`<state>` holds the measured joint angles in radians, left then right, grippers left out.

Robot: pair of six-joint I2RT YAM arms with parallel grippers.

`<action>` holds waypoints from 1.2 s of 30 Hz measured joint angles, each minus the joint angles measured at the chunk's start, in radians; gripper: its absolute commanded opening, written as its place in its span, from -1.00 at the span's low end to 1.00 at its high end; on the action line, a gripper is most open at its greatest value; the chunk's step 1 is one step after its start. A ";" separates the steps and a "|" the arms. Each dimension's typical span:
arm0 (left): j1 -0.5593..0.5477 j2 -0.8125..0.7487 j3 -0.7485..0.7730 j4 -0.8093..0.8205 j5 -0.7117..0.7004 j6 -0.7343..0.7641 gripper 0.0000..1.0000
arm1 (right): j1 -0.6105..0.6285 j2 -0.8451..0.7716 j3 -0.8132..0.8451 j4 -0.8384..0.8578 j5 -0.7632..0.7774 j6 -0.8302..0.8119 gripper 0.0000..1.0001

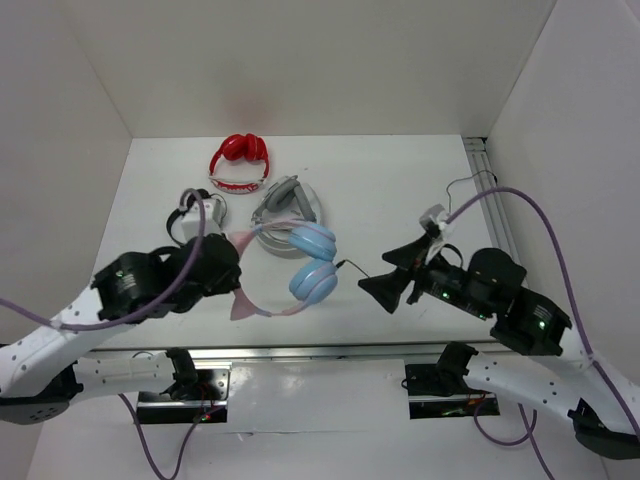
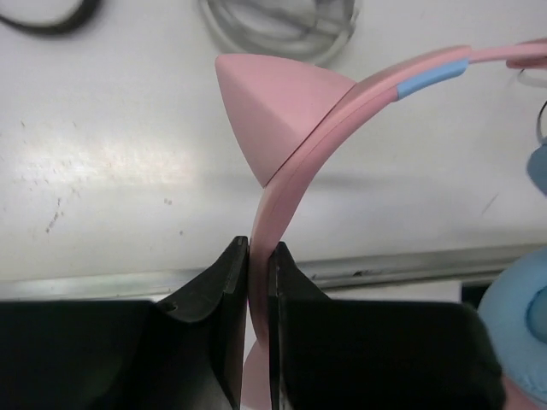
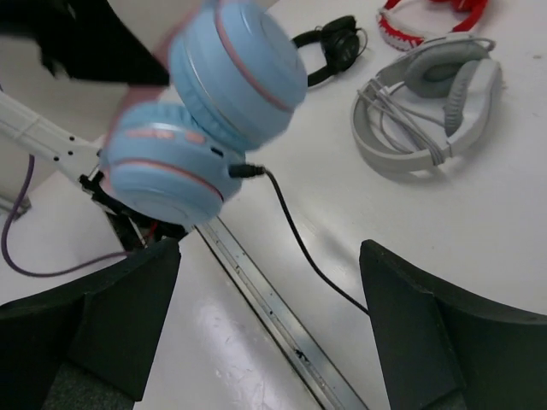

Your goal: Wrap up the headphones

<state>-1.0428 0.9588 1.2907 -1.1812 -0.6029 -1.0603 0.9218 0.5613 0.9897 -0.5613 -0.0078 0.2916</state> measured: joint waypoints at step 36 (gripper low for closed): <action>0.235 0.161 0.834 -0.264 -0.055 0.381 -1.00 | -0.043 0.357 -0.254 0.632 0.140 -0.177 -1.00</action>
<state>-0.8074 1.1194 2.1250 -1.4452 -0.6582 -0.6792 0.8791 0.9184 0.7361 0.0711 0.1318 0.1146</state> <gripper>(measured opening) 0.218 0.022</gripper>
